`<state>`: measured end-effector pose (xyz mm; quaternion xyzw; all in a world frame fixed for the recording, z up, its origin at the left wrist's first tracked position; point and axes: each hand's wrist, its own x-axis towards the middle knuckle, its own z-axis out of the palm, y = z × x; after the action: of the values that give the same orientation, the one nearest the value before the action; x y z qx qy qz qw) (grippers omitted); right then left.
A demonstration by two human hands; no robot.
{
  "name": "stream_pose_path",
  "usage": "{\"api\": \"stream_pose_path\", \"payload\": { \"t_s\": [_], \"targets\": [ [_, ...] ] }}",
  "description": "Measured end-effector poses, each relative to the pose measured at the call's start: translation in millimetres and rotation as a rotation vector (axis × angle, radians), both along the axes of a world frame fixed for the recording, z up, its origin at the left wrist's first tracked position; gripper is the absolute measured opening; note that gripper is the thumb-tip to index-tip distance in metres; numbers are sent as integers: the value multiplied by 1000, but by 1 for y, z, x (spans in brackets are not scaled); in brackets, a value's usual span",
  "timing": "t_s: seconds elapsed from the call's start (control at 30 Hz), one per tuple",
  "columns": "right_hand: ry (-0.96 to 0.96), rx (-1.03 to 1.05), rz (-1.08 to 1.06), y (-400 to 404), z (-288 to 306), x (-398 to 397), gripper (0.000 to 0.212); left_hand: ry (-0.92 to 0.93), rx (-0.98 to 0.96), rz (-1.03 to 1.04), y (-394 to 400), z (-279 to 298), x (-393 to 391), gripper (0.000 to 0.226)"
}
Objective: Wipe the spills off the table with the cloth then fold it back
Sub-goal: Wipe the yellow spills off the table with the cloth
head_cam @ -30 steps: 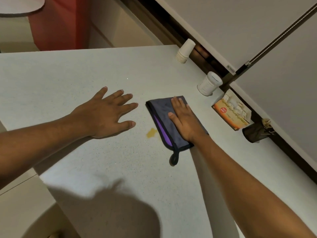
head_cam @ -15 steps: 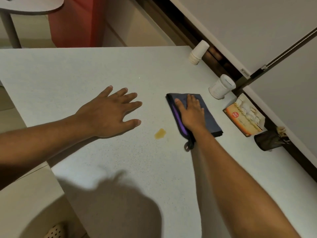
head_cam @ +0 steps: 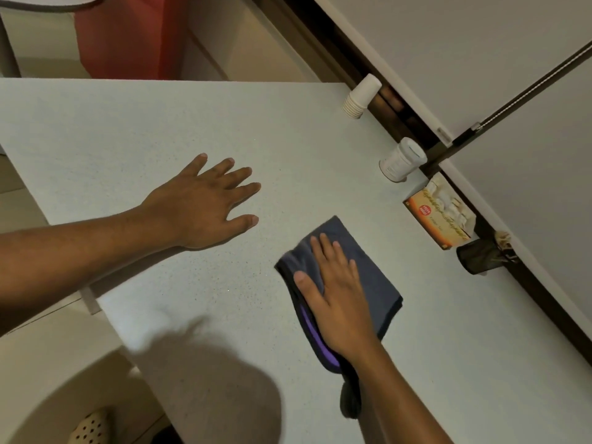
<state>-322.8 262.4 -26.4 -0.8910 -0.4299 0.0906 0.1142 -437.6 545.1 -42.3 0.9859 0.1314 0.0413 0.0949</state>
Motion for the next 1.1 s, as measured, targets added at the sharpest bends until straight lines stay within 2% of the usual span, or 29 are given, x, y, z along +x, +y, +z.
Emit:
{"api": "stream_pose_path", "payload": {
  "t_s": [0.1, 0.23, 0.37, 0.6, 0.77, 0.97, 1.03, 1.1],
  "targets": [
    [-2, 32, -27, 13, 3, 25, 64, -3, -1, 6, 0, -1, 1, 87],
    [18, 58, -150, 81, 11, 84, 60, -20, -21, 0, 2, 0, 1, 85],
    [-14, 27, -103, 120, 10, 79, 58, -13, -34, 0, 2, 3, 1, 86],
    [6, 68, 60, 36, 4, -36, 57, 6, 7, -10, 3, 2, 0, 85],
    [47, 70, -3, 4, 8, -13, 59, 30, 3, -7, 2, -1, 1, 93],
    [18, 47, -301, 92, 21, 111, 57, 5, -13, 5, 1, -1, 3, 90],
    [0, 26, -265, 131, 20, 112, 56, 1, -19, 8, 1, 0, 3, 89],
    [-14, 42, -120, 153, 14, 90, 56, 10, -22, 5, 1, 1, 3, 91]
  ]
}}
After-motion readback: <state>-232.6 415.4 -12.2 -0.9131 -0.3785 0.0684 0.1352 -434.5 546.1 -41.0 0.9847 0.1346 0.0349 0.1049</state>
